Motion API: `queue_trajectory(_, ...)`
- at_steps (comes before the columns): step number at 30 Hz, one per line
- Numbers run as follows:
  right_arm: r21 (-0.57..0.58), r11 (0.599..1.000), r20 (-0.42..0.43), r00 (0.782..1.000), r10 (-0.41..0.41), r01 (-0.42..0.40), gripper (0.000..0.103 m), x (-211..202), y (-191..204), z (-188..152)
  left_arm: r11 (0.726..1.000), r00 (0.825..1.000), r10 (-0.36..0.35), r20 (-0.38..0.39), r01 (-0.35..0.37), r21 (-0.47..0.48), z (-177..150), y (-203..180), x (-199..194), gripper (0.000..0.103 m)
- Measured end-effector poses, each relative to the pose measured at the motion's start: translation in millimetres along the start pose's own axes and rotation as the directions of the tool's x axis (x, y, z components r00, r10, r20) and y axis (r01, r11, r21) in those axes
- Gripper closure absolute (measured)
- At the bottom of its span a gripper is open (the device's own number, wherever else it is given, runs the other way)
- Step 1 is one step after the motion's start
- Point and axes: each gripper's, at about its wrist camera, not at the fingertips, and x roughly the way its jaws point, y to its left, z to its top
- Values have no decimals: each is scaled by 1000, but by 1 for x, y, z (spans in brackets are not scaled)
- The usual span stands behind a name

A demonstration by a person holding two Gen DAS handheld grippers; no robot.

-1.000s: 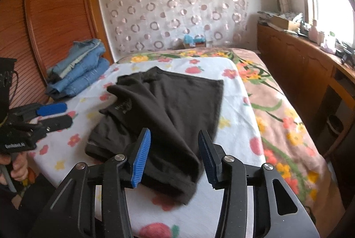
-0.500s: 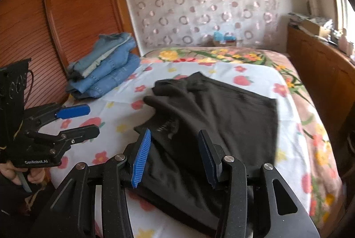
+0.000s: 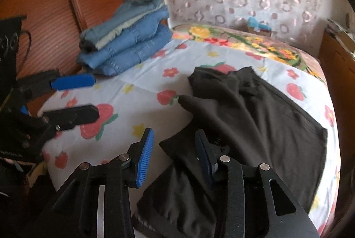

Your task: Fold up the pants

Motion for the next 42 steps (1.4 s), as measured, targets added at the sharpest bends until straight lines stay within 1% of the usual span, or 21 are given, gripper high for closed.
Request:
queue_trajectory(4, -7, 1000, -47, 999, 7, -7, 65, 16, 0, -3, 1000, 1000, 8, -16, -9, -24, -2, 11, 7, 44)
queue_trajectory(8, -19, 1000, -78, 997, -7, 5, 64, 27, 1, -7, 999, 1000, 7, -30, -8, -42, -5, 19, 12, 44)
queue_trajectory(12, -21, 1000, -78, 997, -16, 15, 65, 28, 0, -8, 999, 999, 6, -32, -7, -42, -6, 20, 12, 44)
queue_trajectory(13, -23, 999, -79, 997, -25, 23, 67, 29, -1, -8, 999, 999, 6, -31, -7, -43, -6, 21, 12, 44)
queue_trajectory(14, -27, 999, -78, 996, -37, 35, 77, 29, -1, -8, 999, 1000, 4, -31, -6, -43, -6, 21, 12, 44)
queue_trajectory(15, -32, 997, -76, 995, -69, 67, 83, 29, -1, -7, 999, 1000, 2, -31, -3, -43, -6, 21, 13, 44)
queue_trajectory(16, -29, 997, -76, 994, -79, 77, 92, 29, -3, -7, 999, 1000, -1, -32, -1, -44, -6, 21, 13, 44)
queue_trajectory(19, 8, 998, -63, 996, -61, 62, 101, 23, -12, -5, 999, 999, -7, -38, 5, -37, -7, 17, 15, 44)
queue_trajectory(21, 34, 998, -41, 998, -55, 56, 101, 15, -18, -3, 1000, 999, -11, -42, 10, -26, -6, 13, 17, 44)
queue_trajectory(23, 82, 996, 6, 999, -43, 42, 101, -1, -29, 2, 1000, 999, -17, -48, 17, -18, -4, 10, 21, 44)
queue_trajectory(26, 100, 993, 49, 997, -60, 55, 102, -19, -41, 10, 1000, 998, -29, -56, 28, -8, 0, 4, 27, 44)
queue_trajectory(29, 107, 990, 77, 992, -96, 87, 102, -35, -56, 17, 999, 997, -42, -65, 42, 3, 6, -4, 36, 44)
queue_trajectory(38, 133, 973, 89, 976, -201, 188, 102, -59, -115, 23, 996, 995, -75, -72, 78, 47, 29, -31, 58, 44)
queue_trajectory(42, 146, 957, 77, 962, -263, 250, 102, -61, -146, 23, 995, 994, -83, -74, 87, 48, 33, -37, 63, 44)
